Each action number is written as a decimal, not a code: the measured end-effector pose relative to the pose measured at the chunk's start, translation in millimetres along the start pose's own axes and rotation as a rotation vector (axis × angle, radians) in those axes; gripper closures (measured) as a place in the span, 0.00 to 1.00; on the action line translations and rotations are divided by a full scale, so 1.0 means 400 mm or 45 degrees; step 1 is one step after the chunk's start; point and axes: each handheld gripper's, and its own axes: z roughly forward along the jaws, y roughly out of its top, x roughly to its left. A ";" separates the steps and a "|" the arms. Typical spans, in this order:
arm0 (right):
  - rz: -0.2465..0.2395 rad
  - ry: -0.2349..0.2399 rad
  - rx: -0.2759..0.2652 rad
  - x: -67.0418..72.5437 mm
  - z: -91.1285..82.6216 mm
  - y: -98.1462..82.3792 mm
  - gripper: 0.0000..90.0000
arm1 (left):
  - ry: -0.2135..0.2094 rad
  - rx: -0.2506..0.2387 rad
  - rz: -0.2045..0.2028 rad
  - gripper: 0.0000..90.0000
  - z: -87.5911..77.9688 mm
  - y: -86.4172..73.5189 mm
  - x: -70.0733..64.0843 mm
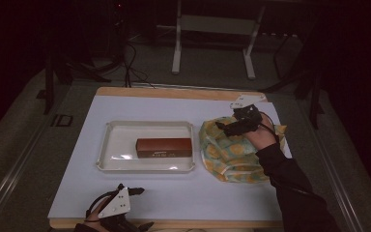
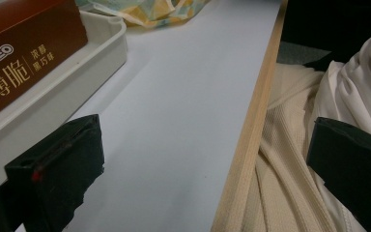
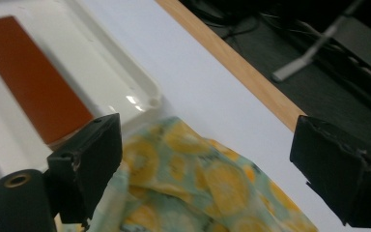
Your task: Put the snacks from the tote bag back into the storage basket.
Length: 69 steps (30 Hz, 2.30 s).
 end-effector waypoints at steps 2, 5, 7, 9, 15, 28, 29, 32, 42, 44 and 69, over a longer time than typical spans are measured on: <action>0.016 -0.046 -0.003 0.000 -0.010 -0.018 0.13 | 0.000 0.000 0.000 0.00 0.000 0.000 0.000; 0.050 -0.068 -0.024 -0.001 -0.021 -0.038 0.13 | -0.001 0.001 0.000 0.00 0.000 0.000 0.000; 0.055 -0.076 -0.023 -0.002 -0.023 -0.043 0.12 | -0.002 0.001 0.000 0.00 0.000 0.000 0.000; 0.071 -0.082 -0.043 -0.001 -0.032 -0.056 0.13 | -0.002 -0.001 0.000 0.00 0.000 0.000 0.000; 0.116 -0.152 -0.085 -0.003 -0.055 -0.093 0.13 | -0.003 0.002 0.001 0.00 0.001 0.000 0.001; 0.265 -0.315 -0.153 -0.001 -0.109 -0.199 0.13 | -0.004 0.003 0.000 0.00 0.001 0.000 0.000; 0.266 -0.313 -0.152 -0.002 -0.111 -0.206 0.13 | -0.004 0.003 0.001 0.00 0.001 0.000 0.000; 0.298 -0.334 -0.156 -0.001 -0.123 -0.243 0.13 | -0.006 0.005 0.003 0.00 0.002 0.000 0.000; 0.352 -0.369 -0.200 0.036 -0.139 -0.341 0.13 | -0.010 0.010 0.007 0.00 0.003 0.000 -0.001; 0.348 -0.375 -0.203 0.041 -0.139 -0.347 0.13 | -0.010 0.010 0.008 0.00 0.003 0.000 -0.001; 0.355 -0.423 -0.239 0.125 -0.205 -0.442 0.13 | -0.017 0.015 0.016 0.00 0.003 0.000 -0.003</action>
